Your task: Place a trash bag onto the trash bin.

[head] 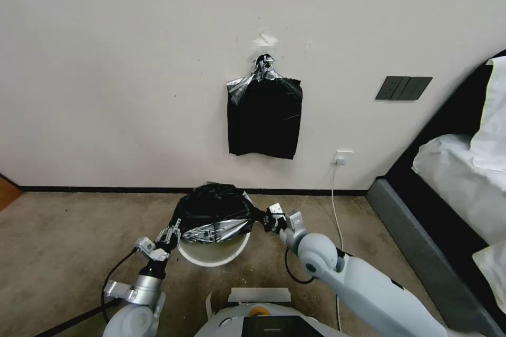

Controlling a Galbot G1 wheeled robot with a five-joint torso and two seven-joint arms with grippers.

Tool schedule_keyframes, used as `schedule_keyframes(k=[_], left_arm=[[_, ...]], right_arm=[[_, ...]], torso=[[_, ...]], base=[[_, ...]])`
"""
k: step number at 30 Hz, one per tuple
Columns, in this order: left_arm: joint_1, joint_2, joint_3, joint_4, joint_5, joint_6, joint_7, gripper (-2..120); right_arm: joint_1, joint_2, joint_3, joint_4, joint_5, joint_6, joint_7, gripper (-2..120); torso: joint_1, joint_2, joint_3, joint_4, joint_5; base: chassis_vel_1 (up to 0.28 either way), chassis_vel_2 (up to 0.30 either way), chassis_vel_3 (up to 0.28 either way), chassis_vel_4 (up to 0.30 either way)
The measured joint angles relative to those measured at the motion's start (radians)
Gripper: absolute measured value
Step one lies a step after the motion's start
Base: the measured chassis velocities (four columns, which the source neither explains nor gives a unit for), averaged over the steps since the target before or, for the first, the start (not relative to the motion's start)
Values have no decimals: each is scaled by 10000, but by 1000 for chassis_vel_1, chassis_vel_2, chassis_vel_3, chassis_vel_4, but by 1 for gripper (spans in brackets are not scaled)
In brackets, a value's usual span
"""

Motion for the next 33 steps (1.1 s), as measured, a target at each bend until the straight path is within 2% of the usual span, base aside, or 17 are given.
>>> schedule_keyframes(k=[2,4,5,7,9,11,13,18,19,20,22,23,26,29,31,32,33], left_arm=[[-32,-40,32,-34,134,159,-468,7],[-33,-38,28,-34,207,188,-568,7],[-29,-12,-1,-22,327,238,-796,7],[-33,3,-21,-5,375,247,-961,7],[-73,25,-78,4,442,300,-1361,7],[-84,32,-97,4,453,321,-1432,7],[-107,69,-125,10,509,421,-1584,7],[-120,168,-141,5,549,588,-1694,7],[-106,222,-133,-32,560,682,-1699,7],[-106,222,-133,-32,560,682,-1699,7],[-95,269,-108,-97,573,812,-1704,7],[-86,319,-69,-141,594,914,-1703,7],[-85,378,-23,-189,692,1053,-1670,7],[-78,430,38,-254,875,1150,-1552,7],[-77,439,103,-340,1287,1188,-1426,7],[-87,428,140,-376,1534,1190,-1370,7],[-87,428,140,-376,1534,1190,-1370,7]], right_arm=[[-328,20,216,11,-424,198,-127,25],[-472,49,323,23,-580,250,-146,28],[-761,100,608,115,-790,275,-169,35],[-1085,132,919,261,-899,282,-241,38],[-2157,174,1758,610,-1212,490,-798,50],[-2498,198,2070,696,-1412,694,-980,53],[-3501,352,3052,805,-2418,1503,-1793,64],[-4387,464,4321,1094,-3828,2751,-3081,79],[-4548,418,4699,1092,-4583,3741,-4099,88],[-4548,418,4699,1092,-4583,3741,-4099,88],[-4521,355,5026,786,-5830,5052,-5440,93],[-4323,294,5193,455,-7039,6135,-6602,98],[-4013,135,5147,328,-7779,6663,-7548,100],[-3338,-241,4596,329,-7707,6544,-8133,100],[-2000,-744,3627,311,-7599,5745,-8416,100],[-1430,-946,3167,363,-7403,5285,-8322,100],[-1430,-946,3167,363,-7403,5285,-8322,100]], torso=[[0,0,0,0,-3],[0,0,0,0,-2],[0,0,0,0,0],[0,0,0,2,-2],[0,0,0,-1,-2],[0,0,-1,-3,-1],[0,0,0,-4,-2],[0,1,-1,-3,-2],[0,1,-1,-2,-4],[0,1,-1,-2,-4],[-1,1,-1,0,-4],[0,0,0,-1,2],[0,0,0,-2,-2],[0,1,0,-2,-1],[0,0,0,-2,-1],[0,0,0,8,0],[0,0,0,8,0]], base=[[0,0,0,0],[0,0,0,0],[0,0,0,0],[0,0,0,0],[0,0,0,0],[0,0,0,0],[0,0,0,0],[0,0,0,0],[0,0,0,0],[0,0,0,0],[0,0,0,0],[0,0,0,0],[0,0,0,0],[0,0,0,0],[0,0,0,0],[0,0,0,0],[0,0,0,0]])
